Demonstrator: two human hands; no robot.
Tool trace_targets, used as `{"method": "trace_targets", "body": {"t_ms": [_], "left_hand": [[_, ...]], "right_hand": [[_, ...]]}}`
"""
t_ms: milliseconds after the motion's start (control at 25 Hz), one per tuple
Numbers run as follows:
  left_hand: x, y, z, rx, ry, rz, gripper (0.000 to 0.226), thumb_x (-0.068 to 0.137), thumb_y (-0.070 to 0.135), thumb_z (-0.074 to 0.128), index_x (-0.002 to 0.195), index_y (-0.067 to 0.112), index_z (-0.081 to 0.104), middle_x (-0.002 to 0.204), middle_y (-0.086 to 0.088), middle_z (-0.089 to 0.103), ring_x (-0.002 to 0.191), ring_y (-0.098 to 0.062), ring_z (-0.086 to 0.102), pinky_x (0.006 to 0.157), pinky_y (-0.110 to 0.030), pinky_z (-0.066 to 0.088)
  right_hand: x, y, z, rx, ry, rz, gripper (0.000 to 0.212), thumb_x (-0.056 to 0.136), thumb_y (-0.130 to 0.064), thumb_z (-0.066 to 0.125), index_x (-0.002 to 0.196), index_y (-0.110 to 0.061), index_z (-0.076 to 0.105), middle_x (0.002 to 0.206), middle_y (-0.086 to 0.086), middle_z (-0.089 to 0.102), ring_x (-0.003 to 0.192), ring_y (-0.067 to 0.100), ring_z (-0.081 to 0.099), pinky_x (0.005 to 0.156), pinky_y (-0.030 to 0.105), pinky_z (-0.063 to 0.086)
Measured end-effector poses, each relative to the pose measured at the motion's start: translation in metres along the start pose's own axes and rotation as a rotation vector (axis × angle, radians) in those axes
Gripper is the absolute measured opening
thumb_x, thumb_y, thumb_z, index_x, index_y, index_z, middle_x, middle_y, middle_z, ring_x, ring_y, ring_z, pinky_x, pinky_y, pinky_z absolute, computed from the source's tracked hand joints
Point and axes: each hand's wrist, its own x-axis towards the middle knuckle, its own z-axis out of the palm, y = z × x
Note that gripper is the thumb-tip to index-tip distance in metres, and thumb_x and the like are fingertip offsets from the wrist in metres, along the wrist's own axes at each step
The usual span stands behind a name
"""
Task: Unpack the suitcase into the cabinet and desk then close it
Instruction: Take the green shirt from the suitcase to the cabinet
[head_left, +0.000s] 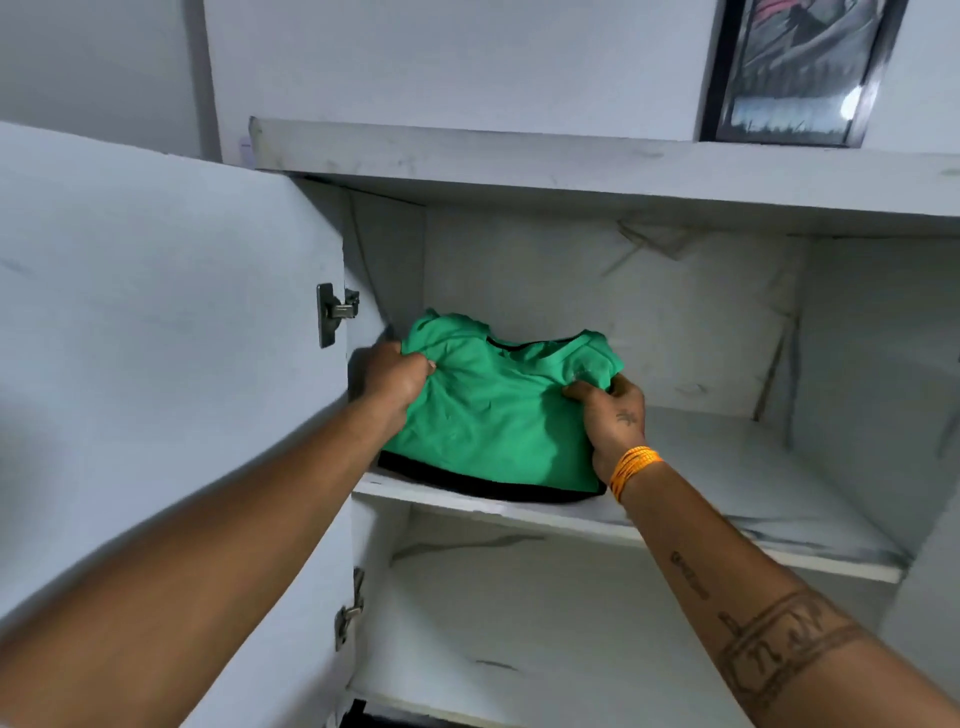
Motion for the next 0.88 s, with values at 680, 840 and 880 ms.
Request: {"method": "trace_targets", "body": {"t_ms": [680, 840, 880], "left_hand": [[0.101, -0.075, 0.059, 0.900, 0.049, 0.333, 0.029, 0.081, 0.002, 0.058, 0.108, 0.005, 0.066, 0.112, -0.018, 0.071, 0.108, -0.040, 0.065, 0.092, -0.041, 0.052], [0.090, -0.067, 0.050, 0.755, 0.049, 0.315, 0.038, 0.081, 0.010, 0.066, 0.119, 0.009, 0.069, 0.115, -0.015, 0.072, 0.111, -0.037, 0.066, 0.091, -0.034, 0.050], [0.084, -0.064, 0.047, 0.690, 0.059, 0.310, 0.039, 0.082, 0.011, 0.068, 0.121, 0.011, 0.070, 0.115, -0.014, 0.072, 0.110, -0.035, 0.066, 0.090, -0.030, 0.048]], "right_hand": [[0.125, 0.082, 0.034, -0.346, 0.068, 0.125, 0.064, 0.082, -0.012, 0.084, 0.139, -0.008, 0.054, 0.136, 0.015, 0.062, 0.122, 0.034, 0.061, 0.093, 0.027, 0.048], [0.107, 0.070, 0.018, -0.442, 0.065, 0.048, 0.071, 0.083, -0.023, 0.084, 0.142, -0.010, 0.047, 0.134, 0.016, 0.061, 0.121, 0.036, 0.061, 0.100, 0.038, 0.053], [0.100, 0.066, 0.013, -0.497, 0.088, 0.003, 0.071, 0.084, -0.026, 0.082, 0.143, -0.011, 0.046, 0.134, 0.017, 0.061, 0.121, 0.037, 0.061, 0.101, 0.039, 0.053]]}}
